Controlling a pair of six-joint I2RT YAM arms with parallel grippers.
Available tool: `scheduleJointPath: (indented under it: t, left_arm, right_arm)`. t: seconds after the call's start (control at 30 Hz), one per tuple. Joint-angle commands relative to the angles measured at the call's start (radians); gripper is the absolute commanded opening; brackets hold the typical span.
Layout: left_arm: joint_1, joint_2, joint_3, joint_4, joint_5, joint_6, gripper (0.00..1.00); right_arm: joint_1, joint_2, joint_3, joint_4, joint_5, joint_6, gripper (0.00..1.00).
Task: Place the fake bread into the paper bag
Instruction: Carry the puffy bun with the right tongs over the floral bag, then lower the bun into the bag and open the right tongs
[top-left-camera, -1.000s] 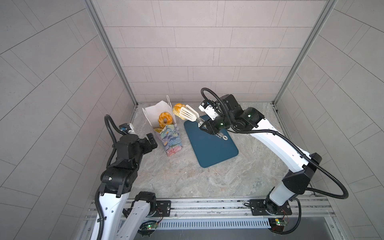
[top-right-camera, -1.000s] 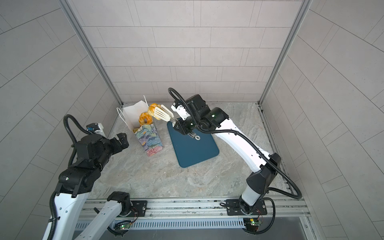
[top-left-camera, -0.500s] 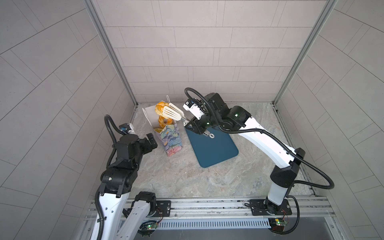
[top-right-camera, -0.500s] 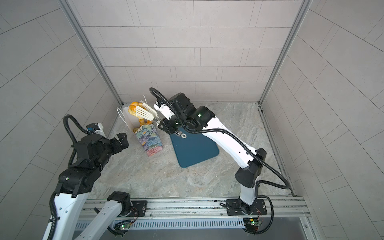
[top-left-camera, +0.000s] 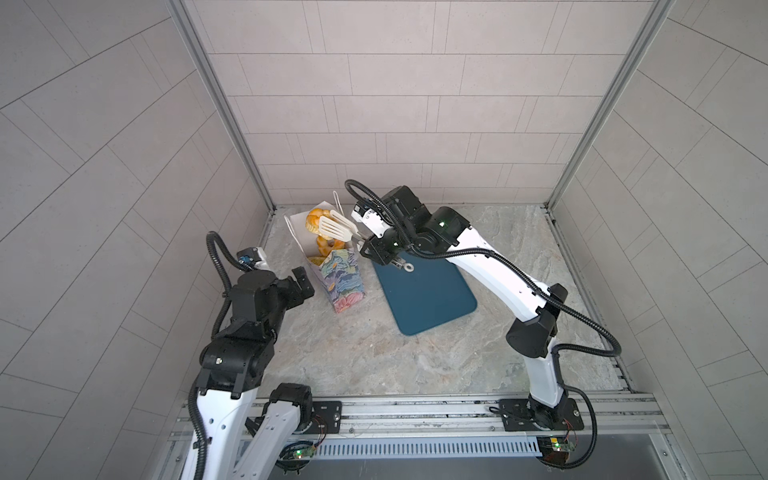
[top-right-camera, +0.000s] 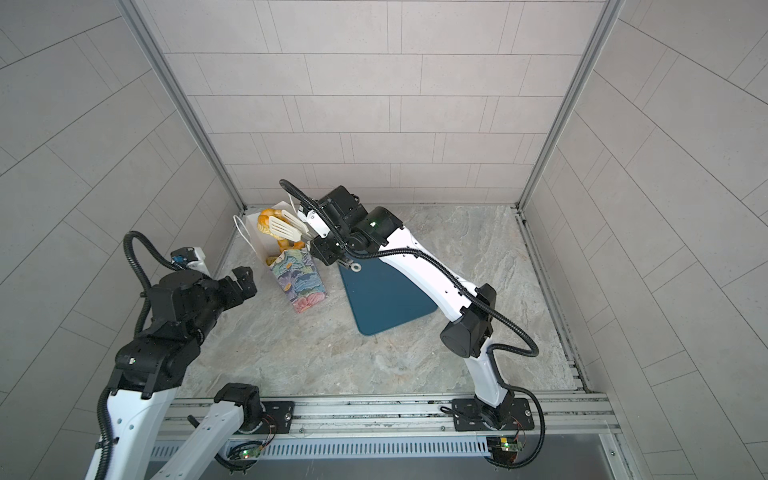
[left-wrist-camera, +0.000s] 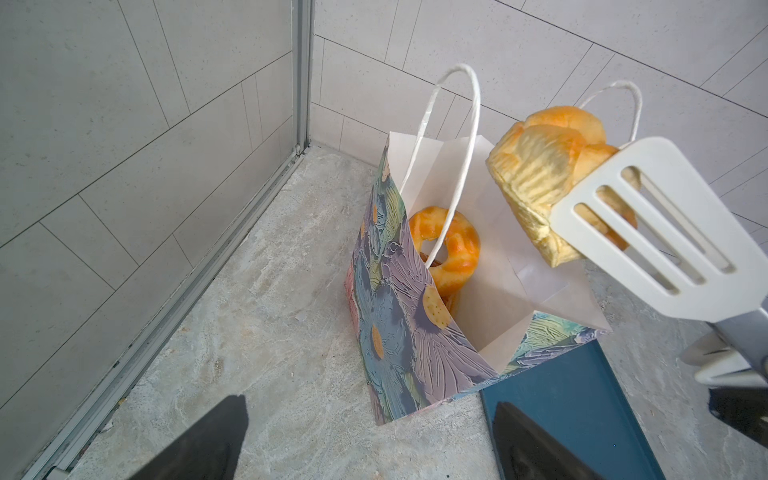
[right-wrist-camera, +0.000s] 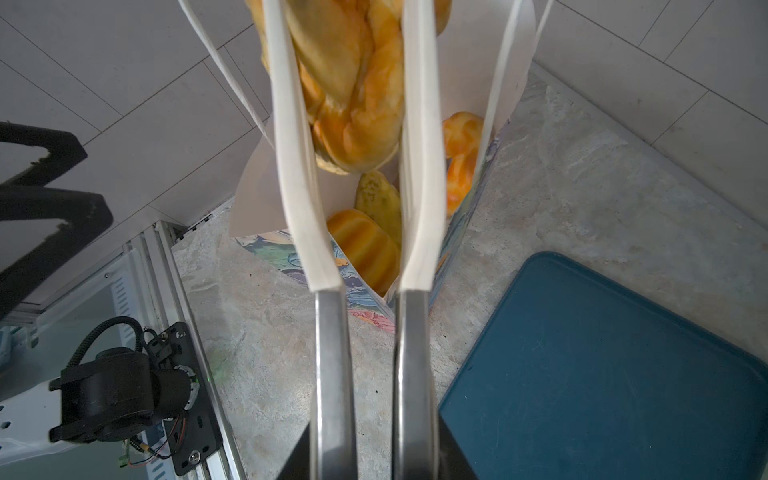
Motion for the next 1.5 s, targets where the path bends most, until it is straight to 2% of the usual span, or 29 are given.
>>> scheduleJointPath:
  t: [0.0,0.53,0.97,1.47]
  left_arm:
    - [-0.004,-0.005,-0.001,-0.003,-0.011,-0.001,1.0]
    - [-0.004,0.001,-0.017,0.016,0.001,-0.007,1.0]
    - [-0.004,-0.003,-0.006,0.005,-0.003,-0.008,1.0]
    - [-0.005,-0.005,-0.006,0.004,-0.001,-0.011,1.0]
  right_arm:
    - [0.005,0.013,0.044,0.005,0.049,-0.025,0.32]
    - [0.006,0.067,0.086,-0.027,0.086,-0.04,0.36]
    - [0.007,0.064,0.094,-0.044,0.097,-0.049,0.5]
    - [0.027,0.015,0.126,-0.053,0.102,-0.059,0.6]
